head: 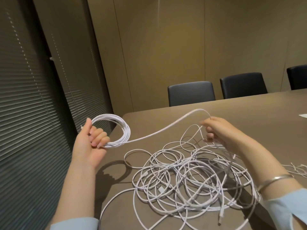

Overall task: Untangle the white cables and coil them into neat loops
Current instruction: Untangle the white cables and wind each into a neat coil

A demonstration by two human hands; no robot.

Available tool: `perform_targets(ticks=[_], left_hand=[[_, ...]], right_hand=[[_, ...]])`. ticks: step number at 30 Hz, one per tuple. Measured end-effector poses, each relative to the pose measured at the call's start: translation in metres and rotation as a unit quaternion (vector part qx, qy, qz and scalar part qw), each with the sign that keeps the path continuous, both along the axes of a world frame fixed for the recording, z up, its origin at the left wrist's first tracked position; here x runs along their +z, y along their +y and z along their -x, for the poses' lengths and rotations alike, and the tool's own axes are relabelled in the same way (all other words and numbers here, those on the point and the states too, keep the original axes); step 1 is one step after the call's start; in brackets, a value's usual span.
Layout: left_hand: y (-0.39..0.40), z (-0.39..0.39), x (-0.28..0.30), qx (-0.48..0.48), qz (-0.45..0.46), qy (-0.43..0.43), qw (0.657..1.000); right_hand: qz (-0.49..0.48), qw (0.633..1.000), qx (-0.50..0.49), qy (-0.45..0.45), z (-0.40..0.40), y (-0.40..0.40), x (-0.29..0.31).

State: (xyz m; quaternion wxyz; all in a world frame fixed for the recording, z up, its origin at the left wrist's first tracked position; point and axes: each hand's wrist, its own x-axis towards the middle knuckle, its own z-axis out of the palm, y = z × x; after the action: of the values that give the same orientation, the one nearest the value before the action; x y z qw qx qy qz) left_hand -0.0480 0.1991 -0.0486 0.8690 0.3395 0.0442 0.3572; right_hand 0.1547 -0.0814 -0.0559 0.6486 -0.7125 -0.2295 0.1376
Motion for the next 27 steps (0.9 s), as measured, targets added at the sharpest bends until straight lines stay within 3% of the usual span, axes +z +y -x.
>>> perform_targets(ticks=[3,8,13,14,16,19,23,27], left_hand=[[-0.009,-0.006,0.003,-0.010,-0.028,0.032,0.999],[-0.032,-0.018,0.004,-0.025,-0.066,0.078,0.994],[-0.062,-0.034,0.005,-0.033,-0.119,0.099,0.987],[-0.068,-0.036,0.006,-0.032,-0.136,0.107,0.984],[-0.081,-0.041,0.008,-0.031,-0.176,0.123,0.976],[-0.093,-0.045,0.007,-0.023,-0.232,0.138,0.963],[-0.104,-0.047,0.006,-0.055,-0.275,0.143,0.949],[-0.112,-0.046,0.007,-0.094,-0.271,0.135,0.949]], right_hand=[[-0.060,0.996,0.054,0.027,0.015,0.005,0.014],[-0.091,0.987,0.133,-0.013,0.049,0.015,0.029],[-0.155,0.963,0.198,0.096,0.082,0.042,0.028],[-0.151,0.967,0.188,0.076,0.087,0.047,0.026],[-0.107,0.980,0.161,-0.049,0.093,0.055,0.020],[0.017,0.953,0.139,-0.268,0.095,0.054,0.017],[0.112,0.950,0.077,-0.283,0.099,0.053,0.015],[0.160,0.917,-0.034,-0.363,0.098,0.056,0.012]])
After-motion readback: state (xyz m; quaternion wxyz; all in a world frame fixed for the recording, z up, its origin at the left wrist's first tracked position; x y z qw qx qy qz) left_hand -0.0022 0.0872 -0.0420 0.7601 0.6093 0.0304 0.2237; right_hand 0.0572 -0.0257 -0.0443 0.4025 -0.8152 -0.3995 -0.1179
